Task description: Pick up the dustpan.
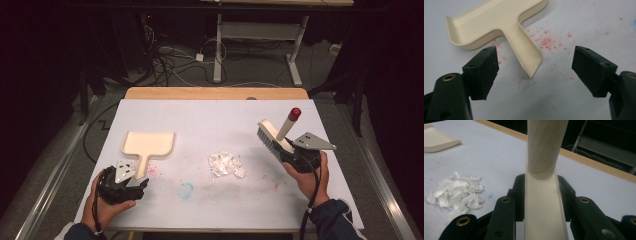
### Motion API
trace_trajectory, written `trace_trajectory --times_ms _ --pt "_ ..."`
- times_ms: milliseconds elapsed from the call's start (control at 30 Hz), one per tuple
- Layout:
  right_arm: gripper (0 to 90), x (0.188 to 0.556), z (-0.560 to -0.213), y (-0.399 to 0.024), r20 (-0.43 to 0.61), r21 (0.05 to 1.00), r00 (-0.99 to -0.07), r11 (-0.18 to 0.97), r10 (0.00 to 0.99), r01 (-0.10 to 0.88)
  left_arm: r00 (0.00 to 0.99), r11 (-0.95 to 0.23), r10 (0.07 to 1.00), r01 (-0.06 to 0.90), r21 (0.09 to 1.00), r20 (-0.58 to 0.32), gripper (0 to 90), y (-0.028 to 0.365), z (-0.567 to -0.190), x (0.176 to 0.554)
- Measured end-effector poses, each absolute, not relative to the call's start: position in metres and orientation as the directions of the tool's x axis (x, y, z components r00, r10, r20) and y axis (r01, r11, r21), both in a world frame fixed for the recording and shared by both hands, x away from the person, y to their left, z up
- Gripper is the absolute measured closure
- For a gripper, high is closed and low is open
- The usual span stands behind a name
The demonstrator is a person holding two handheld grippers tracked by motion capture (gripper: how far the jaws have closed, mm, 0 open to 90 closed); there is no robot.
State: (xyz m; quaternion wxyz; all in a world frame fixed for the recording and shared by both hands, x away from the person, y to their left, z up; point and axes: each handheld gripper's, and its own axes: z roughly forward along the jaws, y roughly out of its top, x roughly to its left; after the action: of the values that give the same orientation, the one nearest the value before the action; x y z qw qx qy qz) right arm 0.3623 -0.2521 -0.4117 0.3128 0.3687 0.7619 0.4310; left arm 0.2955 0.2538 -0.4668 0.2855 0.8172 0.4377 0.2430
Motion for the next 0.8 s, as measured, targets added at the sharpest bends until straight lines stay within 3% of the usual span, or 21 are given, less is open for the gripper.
trace_trajectory --times_ms 267,800 --pt "67.6 0.364 -0.412 -0.253 -0.157 0.887 -0.526 0.354 0.836 0.298 0.414 -0.312 0.910 0.681 0.662 0.003 21.7 0.269 -0.475 0.309" --pt "67.6 0.361 -0.413 -0.249 -0.166 0.882 -0.537 0.368 0.827 0.294 0.364 -0.247 0.930 0.728 0.640 -0.054 22.2 0.269 -0.479 0.330"
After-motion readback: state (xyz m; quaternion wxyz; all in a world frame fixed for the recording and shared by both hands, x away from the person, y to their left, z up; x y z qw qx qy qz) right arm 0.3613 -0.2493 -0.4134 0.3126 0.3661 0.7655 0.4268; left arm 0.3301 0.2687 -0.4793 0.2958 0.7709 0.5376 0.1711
